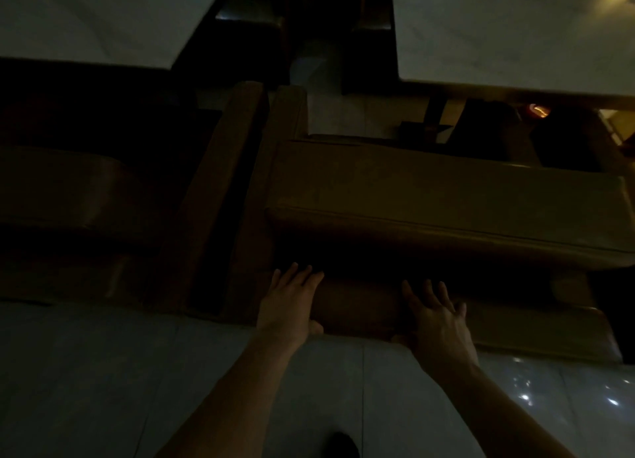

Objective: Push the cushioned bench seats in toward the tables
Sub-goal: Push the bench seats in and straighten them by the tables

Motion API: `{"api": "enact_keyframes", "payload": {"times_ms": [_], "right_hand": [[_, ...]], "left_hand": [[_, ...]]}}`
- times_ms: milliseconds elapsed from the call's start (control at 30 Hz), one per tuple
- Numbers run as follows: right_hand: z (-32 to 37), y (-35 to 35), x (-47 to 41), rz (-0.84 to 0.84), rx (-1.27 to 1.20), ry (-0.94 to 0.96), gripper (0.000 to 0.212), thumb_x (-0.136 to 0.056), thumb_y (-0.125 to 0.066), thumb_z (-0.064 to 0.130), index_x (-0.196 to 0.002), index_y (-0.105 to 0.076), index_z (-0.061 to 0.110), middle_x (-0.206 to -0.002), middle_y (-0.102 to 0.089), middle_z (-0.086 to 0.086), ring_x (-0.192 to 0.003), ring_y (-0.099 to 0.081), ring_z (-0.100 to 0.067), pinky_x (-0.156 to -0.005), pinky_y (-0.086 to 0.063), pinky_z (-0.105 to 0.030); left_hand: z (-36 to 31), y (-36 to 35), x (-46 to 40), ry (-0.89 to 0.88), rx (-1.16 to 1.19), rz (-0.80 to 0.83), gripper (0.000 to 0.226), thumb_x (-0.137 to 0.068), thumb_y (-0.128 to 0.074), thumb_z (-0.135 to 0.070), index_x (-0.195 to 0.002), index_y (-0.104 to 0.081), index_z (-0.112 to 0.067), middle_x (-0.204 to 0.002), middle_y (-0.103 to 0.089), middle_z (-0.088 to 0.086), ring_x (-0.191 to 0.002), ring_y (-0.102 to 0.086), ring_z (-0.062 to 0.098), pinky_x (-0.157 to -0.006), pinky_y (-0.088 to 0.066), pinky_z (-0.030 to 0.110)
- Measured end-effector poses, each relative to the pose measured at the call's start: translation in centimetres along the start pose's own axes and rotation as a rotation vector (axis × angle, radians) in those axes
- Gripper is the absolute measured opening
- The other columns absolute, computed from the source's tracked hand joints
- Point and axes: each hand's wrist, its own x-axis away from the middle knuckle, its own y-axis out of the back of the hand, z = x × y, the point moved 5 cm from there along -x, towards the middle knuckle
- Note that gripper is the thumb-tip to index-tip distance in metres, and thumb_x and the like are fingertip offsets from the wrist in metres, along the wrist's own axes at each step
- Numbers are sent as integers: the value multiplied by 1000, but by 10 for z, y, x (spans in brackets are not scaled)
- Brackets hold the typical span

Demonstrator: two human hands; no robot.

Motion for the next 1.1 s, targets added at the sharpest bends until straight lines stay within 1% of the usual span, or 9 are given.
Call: {"api": "enact_keyframes", "payload": {"times_ms": [167,300,367,433,533,667,900,1000,1100], "right_hand": [[0,0,0,-20,11,2,101,-85,-64,58,-156,4,34,-165,1,-10,-150,8,-36,-119,-11,-63],[2,2,8,25,20,-28,101,-87,-60,59,-155,10,33,-165,9,-9,-150,11,-34,-120,-10,-60],[9,8,19,25,-17,-24,95,-88,-58,59,-156,4,32,-165,4,-11,-151,5,-35,-120,-18,-57],[14,16,36,24,-40,-9,88,-89,-57,59,-156,-5,33,-165,-3,-11,-151,-2,-34,-120,-22,-53],[15,28,64,25,-79,-40,86,-90,-56,60,-156,-8,34,-165,-6,-9,-151,-4,-32,-121,-19,-51],[9,57,95,6,-122,-74,86,-88,-57,61,-155,-7,37,-165,-5,-8,-152,-4,-30,-121,-18,-49],[-34,120,143,-81,-151,-99,85,-89,-61,55,-155,-11,35,-165,-8,-8,-151,-11,-31,-120,-23,-47],[-78,148,171,-116,-124,-121,87,-89,-65,42,-156,-11,33,-165,-8,-9,-150,-13,-33,-119,-23,-46],[-143,166,205,-179,-128,-160,88,-88,-67,39,-156,-11,35,-165,-8,-9,-150,-15,-31,-119,-23,-44]], "left_hand": [[0,0,0,-7,-4,-8,102,-73,-80,-41,-154,-18,-31,-162,-18,-3,-150,-5,21,-121,3,44],[0,2,10,-19,-53,-8,106,-77,-75,-52,-155,-7,-30,-164,-10,0,-150,-1,24,-121,-2,46],[-1,8,22,-23,-74,-8,107,-77,-71,-59,-156,-5,-30,-164,-7,1,-150,-1,24,-121,-5,47],[-4,16,36,-37,-78,-6,107,-75,-70,-63,-155,-8,-30,-164,-8,1,-150,-3,24,-121,-7,47],[-9,30,57,-39,-68,6,103,-75,-69,-64,-155,-12,-30,-164,-10,1,-149,-6,25,-121,-8,46],[-27,55,78,-55,-31,13,100,-78,-66,-65,-155,-11,-31,-164,-11,0,-149,-8,23,-121,-10,45],[-119,103,98,-148,-27,-32,97,-79,-60,-71,-154,-12,-33,-162,-16,-3,-148,-15,22,-121,-12,45],[-182,115,100,-201,-36,-30,97,-79,-60,-71,-155,-12,-33,-163,-15,-4,-148,-14,20,-121,-12,44],[-260,121,107,-258,-40,-50,96,-79,-61,-68,-155,-14,-33,-162,-17,-4,-149,-14,19,-121,-11,44]]}}
